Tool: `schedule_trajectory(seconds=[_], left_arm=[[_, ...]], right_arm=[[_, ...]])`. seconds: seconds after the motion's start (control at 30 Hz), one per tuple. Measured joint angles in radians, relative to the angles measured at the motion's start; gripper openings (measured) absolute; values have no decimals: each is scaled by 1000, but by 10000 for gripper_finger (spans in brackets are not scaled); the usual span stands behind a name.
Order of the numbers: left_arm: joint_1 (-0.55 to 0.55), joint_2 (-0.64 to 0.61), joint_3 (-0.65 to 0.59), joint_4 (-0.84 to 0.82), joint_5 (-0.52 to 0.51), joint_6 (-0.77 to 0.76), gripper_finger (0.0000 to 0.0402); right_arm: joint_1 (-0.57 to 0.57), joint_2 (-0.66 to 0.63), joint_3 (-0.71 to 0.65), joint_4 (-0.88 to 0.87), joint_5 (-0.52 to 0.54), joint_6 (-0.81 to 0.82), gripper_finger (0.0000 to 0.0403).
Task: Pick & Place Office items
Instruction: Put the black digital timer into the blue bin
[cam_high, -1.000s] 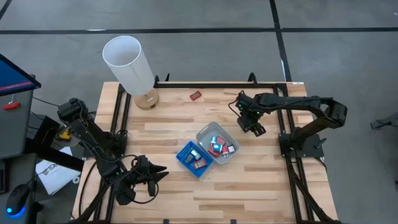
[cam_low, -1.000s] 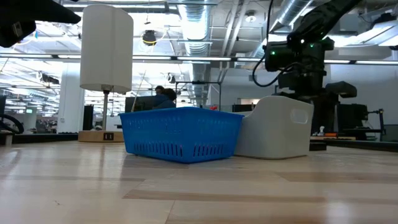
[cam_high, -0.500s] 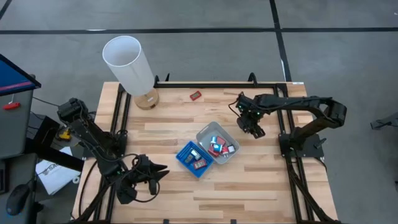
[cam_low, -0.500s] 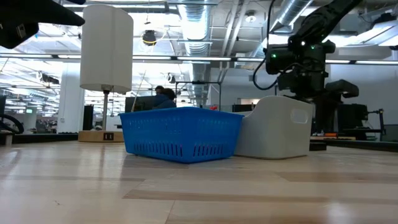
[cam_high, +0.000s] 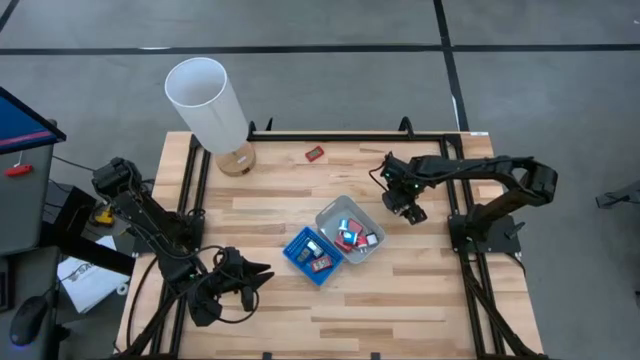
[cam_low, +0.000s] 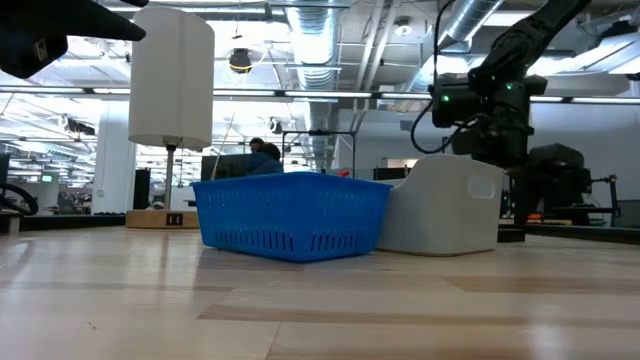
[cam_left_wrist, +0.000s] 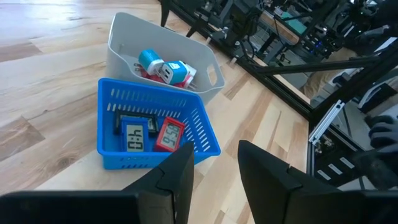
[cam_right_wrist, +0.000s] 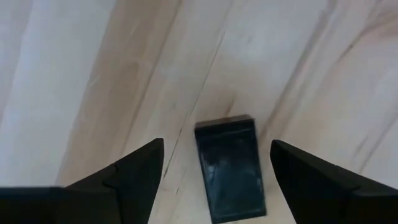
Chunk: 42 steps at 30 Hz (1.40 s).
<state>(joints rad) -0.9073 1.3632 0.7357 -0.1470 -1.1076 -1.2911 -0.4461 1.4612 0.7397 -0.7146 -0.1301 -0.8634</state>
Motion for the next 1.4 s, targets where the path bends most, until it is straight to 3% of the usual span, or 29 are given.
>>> schedule_trajectory(seconds=[0.37, 0.83, 1.17, 1.4], left_arm=[[11, 0, 0, 36, 9, 0, 121], [11, 0, 0, 37, 13, 0, 121], [11, -1, 0, 40, 23, 0, 121], [11, -1, 0, 36, 23, 0, 121]], right_arm=[[-4, 0, -61, 150, 9, 19, 286], [-60, 1, -61, 146, 5, 18, 286], [-28, 102, -52, 135, 1, 42, 285], [-40, 72, -60, 159, 7, 49, 257]])
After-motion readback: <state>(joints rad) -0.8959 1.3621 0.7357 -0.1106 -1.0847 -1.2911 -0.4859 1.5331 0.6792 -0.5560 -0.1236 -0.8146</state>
